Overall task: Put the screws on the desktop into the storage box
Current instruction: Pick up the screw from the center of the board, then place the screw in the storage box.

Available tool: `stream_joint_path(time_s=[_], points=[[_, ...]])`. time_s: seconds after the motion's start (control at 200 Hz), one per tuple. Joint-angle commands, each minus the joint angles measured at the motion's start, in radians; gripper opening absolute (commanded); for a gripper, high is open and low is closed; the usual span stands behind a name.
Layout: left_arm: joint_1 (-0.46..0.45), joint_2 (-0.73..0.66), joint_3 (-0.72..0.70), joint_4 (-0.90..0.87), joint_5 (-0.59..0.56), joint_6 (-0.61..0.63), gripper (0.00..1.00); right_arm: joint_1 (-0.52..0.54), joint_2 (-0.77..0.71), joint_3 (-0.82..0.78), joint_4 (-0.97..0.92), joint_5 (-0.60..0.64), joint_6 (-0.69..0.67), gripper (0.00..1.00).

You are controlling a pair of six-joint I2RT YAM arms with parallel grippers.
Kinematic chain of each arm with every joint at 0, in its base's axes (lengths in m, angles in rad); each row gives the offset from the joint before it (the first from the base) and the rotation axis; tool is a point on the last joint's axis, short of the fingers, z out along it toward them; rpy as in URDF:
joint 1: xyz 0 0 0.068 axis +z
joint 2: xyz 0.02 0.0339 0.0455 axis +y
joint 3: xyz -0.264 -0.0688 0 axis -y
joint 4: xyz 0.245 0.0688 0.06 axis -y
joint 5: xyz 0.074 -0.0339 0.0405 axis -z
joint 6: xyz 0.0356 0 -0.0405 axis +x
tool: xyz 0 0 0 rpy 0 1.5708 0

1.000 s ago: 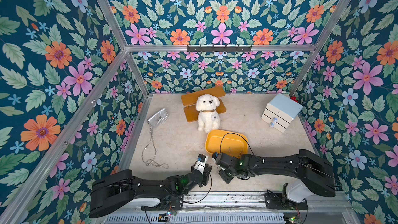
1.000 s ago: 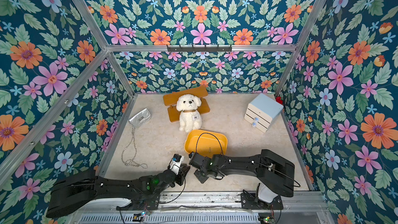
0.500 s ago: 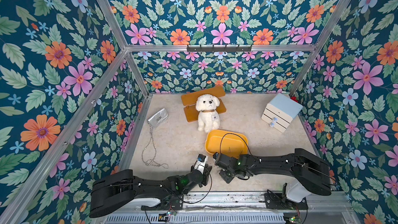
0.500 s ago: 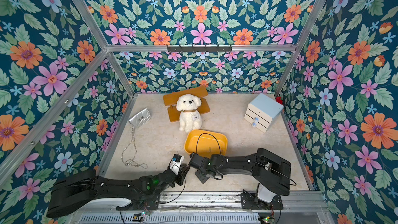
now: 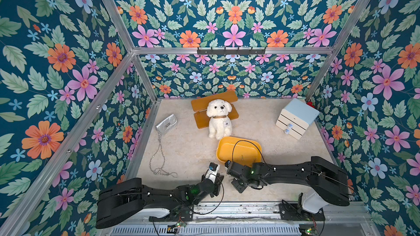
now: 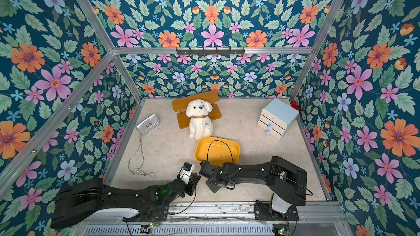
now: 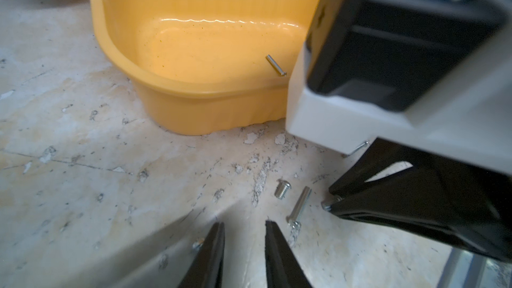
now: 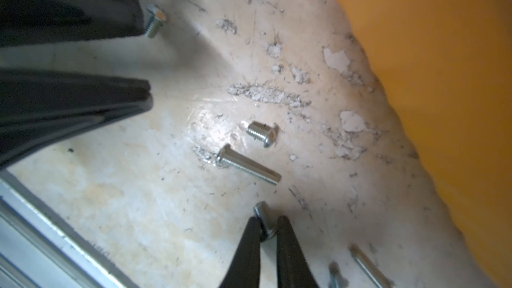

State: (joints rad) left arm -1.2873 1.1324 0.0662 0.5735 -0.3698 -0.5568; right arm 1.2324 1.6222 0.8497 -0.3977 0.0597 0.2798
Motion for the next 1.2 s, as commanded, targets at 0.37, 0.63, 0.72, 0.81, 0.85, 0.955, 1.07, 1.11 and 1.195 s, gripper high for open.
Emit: stream_joint_path(time_s=[0.37, 0.63, 0.72, 0.81, 0.85, 0.955, 1.07, 1.11, 1.195], points=[[-0.041, 0.076, 0.049, 0.066, 0.058, 0.072, 0.28, -0.053, -0.178, 0.043, -0.139, 0.097, -0.005, 0.13], [-0.069, 0.201, 0.09, 0.138, 0.095, 0.132, 0.27, -0.215, -0.212, 0.094, -0.151, 0.097, -0.059, 0.14], [-0.068, 0.197, 0.092, 0.13, 0.109, 0.143, 0.26, -0.275, -0.19, 0.11, -0.141, 0.071, -0.071, 0.15], [-0.069, 0.202, 0.093, 0.135, 0.141, 0.148, 0.26, -0.318, -0.162, 0.118, -0.126, 0.04, -0.08, 0.15], [-0.069, 0.21, 0.097, 0.135, 0.148, 0.149, 0.25, -0.331, -0.148, 0.12, -0.119, 0.026, -0.083, 0.15], [-0.069, 0.239, 0.118, 0.109, 0.144, 0.149, 0.25, -0.348, -0.108, 0.12, -0.103, 0.018, -0.091, 0.18], [-0.068, 0.244, 0.128, 0.082, 0.092, 0.142, 0.25, -0.351, -0.083, 0.122, -0.088, 0.007, -0.096, 0.19], [-0.069, 0.234, 0.122, 0.086, 0.078, 0.146, 0.25, -0.351, -0.082, 0.121, -0.083, 0.002, -0.094, 0.19], [-0.068, 0.222, 0.122, 0.071, 0.042, 0.149, 0.25, -0.351, -0.084, 0.116, -0.073, -0.006, -0.091, 0.21]])
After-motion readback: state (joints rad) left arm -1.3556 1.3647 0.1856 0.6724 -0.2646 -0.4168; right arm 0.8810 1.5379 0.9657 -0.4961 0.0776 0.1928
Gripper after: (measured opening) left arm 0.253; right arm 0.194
